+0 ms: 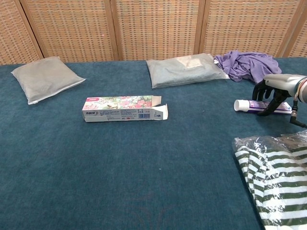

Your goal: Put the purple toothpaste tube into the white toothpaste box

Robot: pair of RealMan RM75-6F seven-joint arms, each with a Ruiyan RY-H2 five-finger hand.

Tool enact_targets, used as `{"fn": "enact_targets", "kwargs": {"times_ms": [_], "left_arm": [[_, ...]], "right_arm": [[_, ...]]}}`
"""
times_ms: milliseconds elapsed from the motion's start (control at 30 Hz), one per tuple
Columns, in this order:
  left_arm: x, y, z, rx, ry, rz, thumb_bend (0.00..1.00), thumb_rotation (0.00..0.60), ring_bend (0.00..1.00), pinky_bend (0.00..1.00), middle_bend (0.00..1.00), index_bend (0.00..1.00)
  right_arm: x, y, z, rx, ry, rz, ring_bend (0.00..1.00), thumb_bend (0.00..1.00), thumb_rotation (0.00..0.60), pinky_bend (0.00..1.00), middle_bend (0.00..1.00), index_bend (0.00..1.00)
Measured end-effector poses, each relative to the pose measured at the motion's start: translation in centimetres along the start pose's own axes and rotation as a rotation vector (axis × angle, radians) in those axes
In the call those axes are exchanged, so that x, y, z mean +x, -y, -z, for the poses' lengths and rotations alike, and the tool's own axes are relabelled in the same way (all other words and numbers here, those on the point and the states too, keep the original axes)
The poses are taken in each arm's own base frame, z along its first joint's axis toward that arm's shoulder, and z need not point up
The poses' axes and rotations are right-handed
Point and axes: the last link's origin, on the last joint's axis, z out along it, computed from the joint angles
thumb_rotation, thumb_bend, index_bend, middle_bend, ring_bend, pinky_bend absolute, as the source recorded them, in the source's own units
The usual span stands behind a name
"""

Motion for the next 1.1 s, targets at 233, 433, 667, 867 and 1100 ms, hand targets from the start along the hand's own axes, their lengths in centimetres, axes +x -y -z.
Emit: {"fn": "enact_targets", "kwargs": {"times_ms": [233, 433, 667, 867, 1100], "left_arm": [[0.0, 0.1, -0.1, 0.005, 0.001, 0.002, 0.08, 0.6, 0.0, 0.0, 0.0, 0.0], [-0.1, 0.0, -0.2, 0.005, 0.006, 0.003, 0.08, 0.6, 0.0, 0.0, 0.0, 0.0], [-0.2, -0.7, -1.1, -0.024, 0.025, 0.006, 0.08, 0.6, 0.0, 0.0, 0.0, 0.0], [-0.4, -2.2, -3.2, -0.089, 0.066, -0.006, 0.08, 0.6, 0.0, 0.0, 0.0, 0.0], [-1.6, -6.0, -7.7, -0.228, 0.176, -0.035, 0.08, 0.6, 0.0, 0.0, 0.0, 0.0]], "right_arm": [[-0.3, -1.1, -0.6, -0.024, 0.004, 0.058, 0.3, 0.34, 0.6, 0.28, 0.41, 0.4], [-0.4, -2.0, -0.6, -0.025, 0.009, 0.083, 0.47, 0.57, 0.6, 0.42, 0.62, 0.62], [1.2, -2.3, 0.7, 0.046, -0.028, 0.062, 0.47, 0.6, 0.6, 0.42, 0.62, 0.62], [3.5, -2.2, 2.7, 0.126, -0.085, 0.071, 0.47, 0.6, 0.6, 0.42, 0.63, 0.62], [6.7, -2.1, 6.5, 0.22, -0.152, 0.065, 0.48, 0.6, 0.6, 0.42, 0.63, 0.62]]}}
